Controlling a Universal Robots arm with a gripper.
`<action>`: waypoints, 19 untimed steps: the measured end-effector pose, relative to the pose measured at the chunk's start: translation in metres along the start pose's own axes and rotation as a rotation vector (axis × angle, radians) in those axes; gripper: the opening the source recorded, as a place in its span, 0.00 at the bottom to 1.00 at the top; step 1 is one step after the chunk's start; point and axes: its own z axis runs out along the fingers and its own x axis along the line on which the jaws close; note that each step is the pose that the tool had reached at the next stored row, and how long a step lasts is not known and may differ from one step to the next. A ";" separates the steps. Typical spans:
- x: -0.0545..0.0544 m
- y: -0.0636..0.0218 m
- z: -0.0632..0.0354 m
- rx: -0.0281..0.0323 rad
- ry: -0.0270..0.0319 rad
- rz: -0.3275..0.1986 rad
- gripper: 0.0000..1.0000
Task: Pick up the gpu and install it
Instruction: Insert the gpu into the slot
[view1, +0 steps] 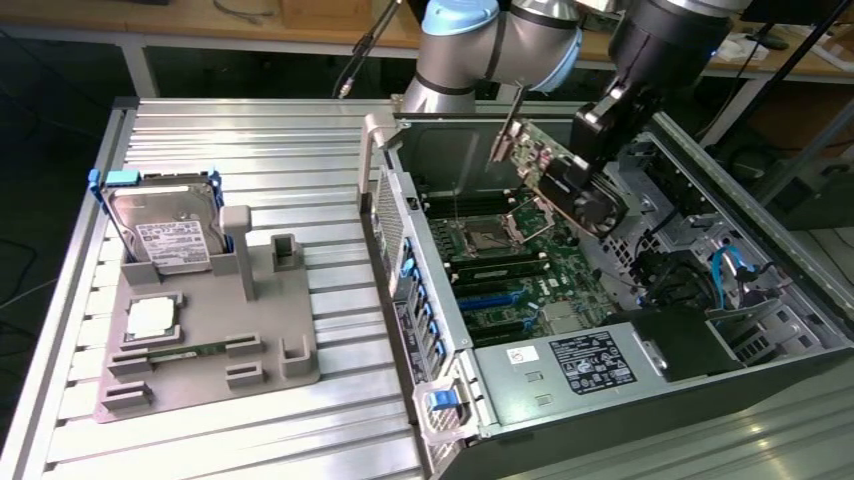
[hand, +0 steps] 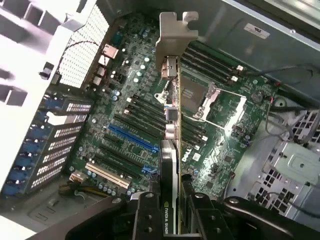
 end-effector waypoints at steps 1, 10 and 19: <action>0.000 0.0000 0.0000 0.0008 0.0004 -0.042 0.27; 0.000 0.0000 0.0001 0.0046 0.0025 -0.236 0.27; 0.000 0.0000 0.0009 0.0081 0.0044 -0.416 0.27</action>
